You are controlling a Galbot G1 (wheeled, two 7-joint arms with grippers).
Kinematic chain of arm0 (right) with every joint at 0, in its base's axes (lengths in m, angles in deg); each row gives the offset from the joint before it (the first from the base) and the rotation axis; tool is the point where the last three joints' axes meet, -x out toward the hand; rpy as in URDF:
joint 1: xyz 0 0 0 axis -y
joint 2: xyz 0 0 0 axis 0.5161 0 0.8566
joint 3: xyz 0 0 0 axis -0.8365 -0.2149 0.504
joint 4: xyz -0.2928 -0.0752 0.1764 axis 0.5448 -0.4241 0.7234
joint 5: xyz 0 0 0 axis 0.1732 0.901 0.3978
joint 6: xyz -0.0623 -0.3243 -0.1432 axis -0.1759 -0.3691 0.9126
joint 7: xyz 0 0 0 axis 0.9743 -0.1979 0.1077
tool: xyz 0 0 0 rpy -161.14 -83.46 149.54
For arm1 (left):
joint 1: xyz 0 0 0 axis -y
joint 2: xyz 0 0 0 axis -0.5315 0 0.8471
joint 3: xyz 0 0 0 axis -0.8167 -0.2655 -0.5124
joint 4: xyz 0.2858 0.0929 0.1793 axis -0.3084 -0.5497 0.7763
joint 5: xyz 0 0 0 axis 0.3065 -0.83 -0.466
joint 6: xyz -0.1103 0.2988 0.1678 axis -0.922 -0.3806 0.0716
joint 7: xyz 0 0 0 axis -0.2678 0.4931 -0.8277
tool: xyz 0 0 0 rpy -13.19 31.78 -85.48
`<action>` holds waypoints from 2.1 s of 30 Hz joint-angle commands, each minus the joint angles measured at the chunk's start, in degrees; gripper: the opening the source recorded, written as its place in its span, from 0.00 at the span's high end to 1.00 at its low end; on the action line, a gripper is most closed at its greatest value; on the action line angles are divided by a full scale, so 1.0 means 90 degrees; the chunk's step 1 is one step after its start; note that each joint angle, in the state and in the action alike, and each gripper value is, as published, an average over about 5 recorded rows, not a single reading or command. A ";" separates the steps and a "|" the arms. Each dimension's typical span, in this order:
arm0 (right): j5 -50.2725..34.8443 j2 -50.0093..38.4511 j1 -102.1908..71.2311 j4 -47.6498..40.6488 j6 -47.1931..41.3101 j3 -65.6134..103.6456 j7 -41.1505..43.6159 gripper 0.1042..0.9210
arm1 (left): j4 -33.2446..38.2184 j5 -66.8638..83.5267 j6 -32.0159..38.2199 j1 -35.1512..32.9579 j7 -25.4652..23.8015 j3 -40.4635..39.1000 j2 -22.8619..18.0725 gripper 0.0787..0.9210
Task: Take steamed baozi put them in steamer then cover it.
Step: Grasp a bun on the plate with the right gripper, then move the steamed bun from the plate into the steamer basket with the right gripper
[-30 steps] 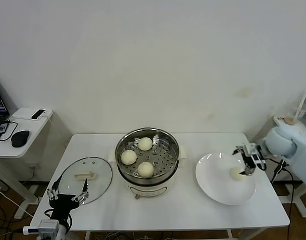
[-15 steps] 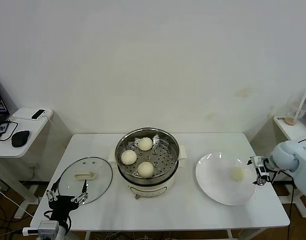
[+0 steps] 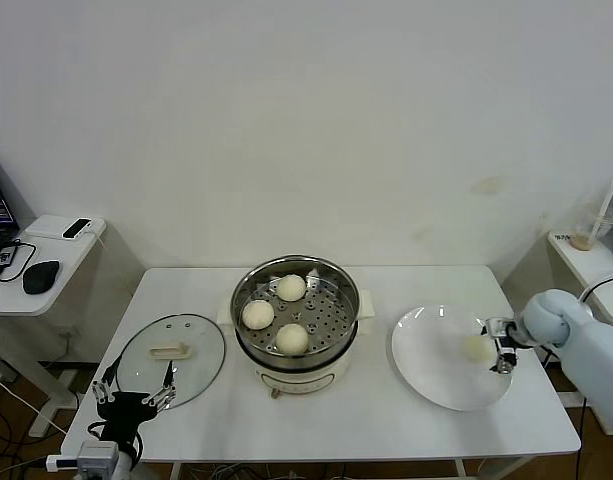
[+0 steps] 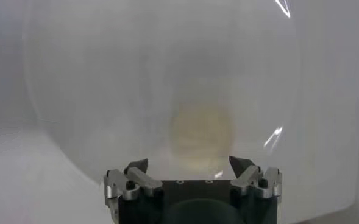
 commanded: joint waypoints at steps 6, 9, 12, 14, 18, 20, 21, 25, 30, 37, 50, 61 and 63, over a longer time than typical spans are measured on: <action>0.0073 0.0280 0.0280 -0.0260 -0.0131 -0.0141 -0.0003 0.17 | -0.0039 -0.0004 0.0006 0.0004 0.0000 -0.0006 -0.0014 0.12; 0.0053 0.0257 0.0284 -0.0221 -0.0154 -0.0139 0.0016 0.21 | -0.0034 -0.0003 0.0008 -0.0001 0.0000 0.0000 -0.0012 0.12; 0.0042 0.0218 0.0283 -0.0172 -0.0176 -0.0135 0.0041 0.25 | -0.0027 -0.0004 0.0007 -0.0001 0.0000 -0.0001 -0.0015 0.12; 0.0031 0.0188 0.0280 -0.0143 -0.0191 -0.0132 0.0054 0.29 | -0.0026 -0.0006 0.0007 -0.0002 0.0000 -0.0007 -0.0021 0.12; 0.0042 0.0134 0.0256 -0.0105 -0.0204 -0.0122 0.0095 0.35 | -0.0021 -0.0012 0.0009 -0.0007 0.0001 -0.0019 -0.0035 0.12; 0.0069 0.0122 0.0229 -0.0097 -0.0204 -0.0109 0.0120 0.37 | -0.0014 -0.0014 0.0009 -0.0009 0.0002 -0.0022 -0.0040 0.12; 0.0083 0.0119 0.0216 -0.0093 -0.0202 -0.0103 0.0133 0.37 | -0.0010 -0.0014 0.0010 -0.0009 0.0002 -0.0023 -0.0042 0.12; 0.0115 0.0118 0.0195 -0.0077 -0.0196 -0.0088 0.0171 0.40 | 0.0003 -0.0016 0.0011 -0.0015 0.0005 -0.0022 -0.0043 0.12; 0.0119 0.0102 0.0196 -0.0043 -0.0199 -0.0076 0.0209 0.45 | 0.0019 -0.0016 0.0013 -0.0022 0.0009 -0.0018 -0.0043 0.12; 0.0010 -0.0049 0.0197 0.0087 -0.0213 -0.0031 0.0204 0.52 | 0.0033 -0.0015 0.0013 -0.0018 0.0007 -0.0030 -0.0044 0.12; -0.1116 -0.0979 0.1543 0.1488 -0.0594 -0.0945 0.0245 0.50 | 0.0078 -0.0016 0.0008 0.0012 0.0005 -0.0063 -0.0032 0.12; -0.2947 -0.0553 0.4571 0.2533 -0.1316 -0.3127 0.0040 0.50 | 0.0015 -0.0009 0.0012 0.0075 0.0000 -0.0057 0.0016 0.12; -0.3214 -0.0248 0.4913 0.2576 -0.1467 -0.3435 -0.0049 0.50 | 0.0023 -0.0011 0.0014 0.0064 0.0003 -0.0051 0.0002 0.12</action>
